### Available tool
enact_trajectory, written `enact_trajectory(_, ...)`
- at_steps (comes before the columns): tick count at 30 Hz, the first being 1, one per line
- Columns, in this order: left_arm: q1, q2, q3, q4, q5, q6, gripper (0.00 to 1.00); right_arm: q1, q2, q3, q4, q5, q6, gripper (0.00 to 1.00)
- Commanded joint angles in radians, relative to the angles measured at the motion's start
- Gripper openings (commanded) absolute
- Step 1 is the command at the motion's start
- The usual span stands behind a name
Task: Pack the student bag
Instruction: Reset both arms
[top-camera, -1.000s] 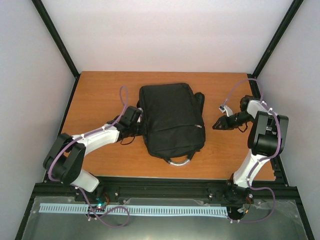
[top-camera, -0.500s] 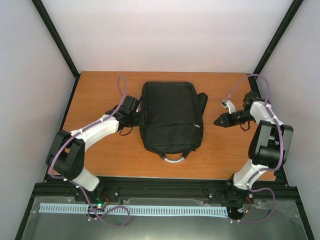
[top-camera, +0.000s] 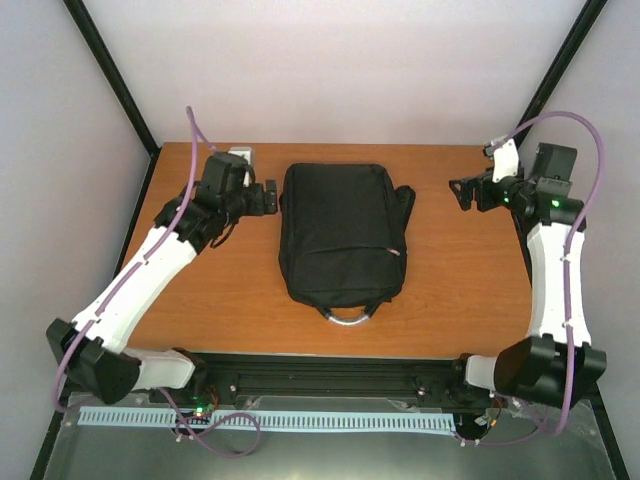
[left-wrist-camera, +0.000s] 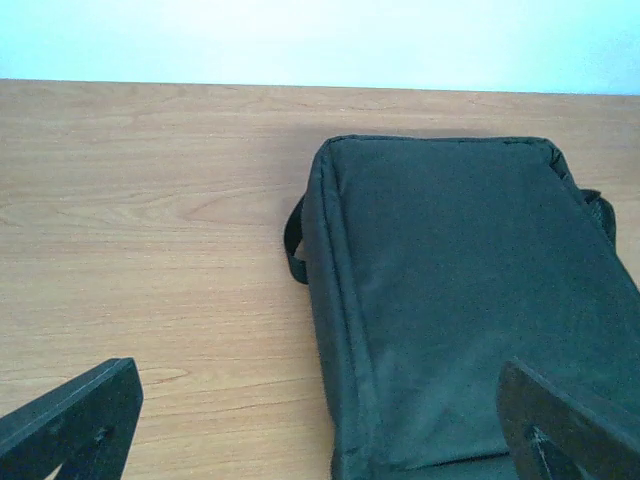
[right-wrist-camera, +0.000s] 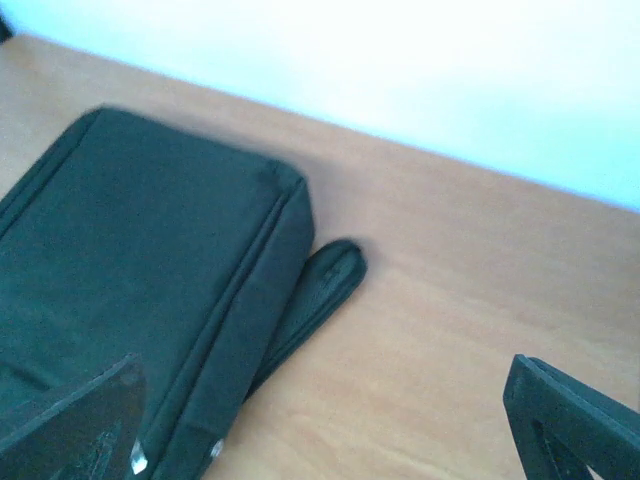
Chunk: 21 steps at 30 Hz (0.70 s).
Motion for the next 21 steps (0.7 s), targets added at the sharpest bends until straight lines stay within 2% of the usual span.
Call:
enact_trajectory(1,0.008,-0.099,-0.113,0.064,-0.016,0.106,1.0,-0.002,-0.134,-0.05,0.163,0.079,0.093,1.0)
enact_trajectory(3,0.007,-0.14,-0.168,0.114,-0.055,0.098,1.0,-0.001,-0.218,-0.121,0.255,0.063,0.148,1.0)
enact_trajectory(6,0.008,-0.166,-0.216,0.139,-0.134,0.073,1.0,-0.001,-0.265,-0.225,0.303,0.023,0.196,1.0)
enact_trajectory(10,0.008,-0.197,-0.25,0.147,-0.099,0.068,1.0,-0.001,-0.28,-0.321,0.346,0.068,0.279,1.0)
enact_trajectory(15,0.008,-0.263,-0.307,0.2,-0.194,0.068,1.0,-0.001,-0.312,-0.426,0.442,0.104,0.335,1.0)
enact_trajectory(21,0.008,-0.251,-0.303,0.191,-0.219,0.068,1.0,0.03,-0.282,-0.482,0.478,0.139,0.341,1.0)
